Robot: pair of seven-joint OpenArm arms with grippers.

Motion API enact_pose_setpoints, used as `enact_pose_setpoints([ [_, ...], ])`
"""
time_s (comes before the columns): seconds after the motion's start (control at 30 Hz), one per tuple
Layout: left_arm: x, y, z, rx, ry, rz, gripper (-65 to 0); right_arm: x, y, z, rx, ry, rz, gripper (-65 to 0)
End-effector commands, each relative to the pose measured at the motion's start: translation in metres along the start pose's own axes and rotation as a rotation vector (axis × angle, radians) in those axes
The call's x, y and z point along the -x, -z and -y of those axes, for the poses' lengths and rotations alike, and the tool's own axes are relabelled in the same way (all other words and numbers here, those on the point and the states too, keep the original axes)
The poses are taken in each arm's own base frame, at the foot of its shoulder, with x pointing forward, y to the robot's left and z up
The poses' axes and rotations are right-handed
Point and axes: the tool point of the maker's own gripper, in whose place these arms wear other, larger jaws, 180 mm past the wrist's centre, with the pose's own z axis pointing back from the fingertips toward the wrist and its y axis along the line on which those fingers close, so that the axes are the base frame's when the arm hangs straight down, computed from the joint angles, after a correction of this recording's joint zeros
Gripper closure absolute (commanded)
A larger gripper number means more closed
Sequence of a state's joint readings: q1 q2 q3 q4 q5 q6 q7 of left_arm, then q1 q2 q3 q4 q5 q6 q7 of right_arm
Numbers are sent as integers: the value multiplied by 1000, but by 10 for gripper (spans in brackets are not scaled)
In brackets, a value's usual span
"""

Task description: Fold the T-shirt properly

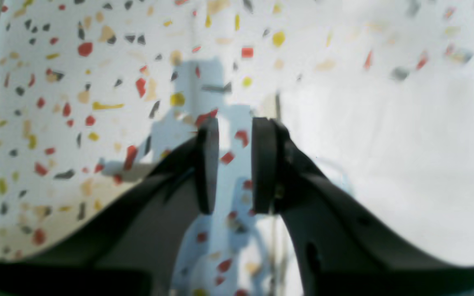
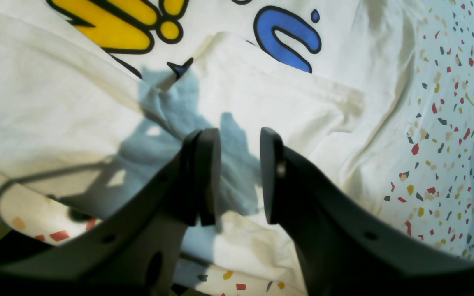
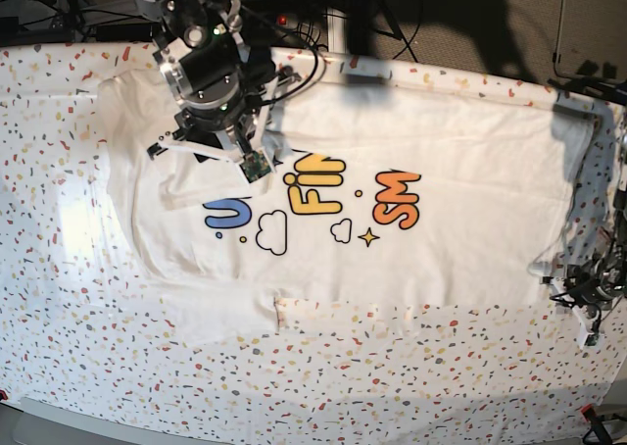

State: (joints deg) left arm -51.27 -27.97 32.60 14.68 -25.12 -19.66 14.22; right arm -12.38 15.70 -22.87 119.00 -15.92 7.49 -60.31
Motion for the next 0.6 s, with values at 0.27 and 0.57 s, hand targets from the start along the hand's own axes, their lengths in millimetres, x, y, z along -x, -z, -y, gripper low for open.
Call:
enact_pose_setpoints([
  [0.27,-13,-7,43,232,-30,-36,-324,-11,-4,5,16,9,40,-171],
  [0.57,-11,-6,37,207,22,-24,-352,-2,-4,5,16,9,-6,-171],
])
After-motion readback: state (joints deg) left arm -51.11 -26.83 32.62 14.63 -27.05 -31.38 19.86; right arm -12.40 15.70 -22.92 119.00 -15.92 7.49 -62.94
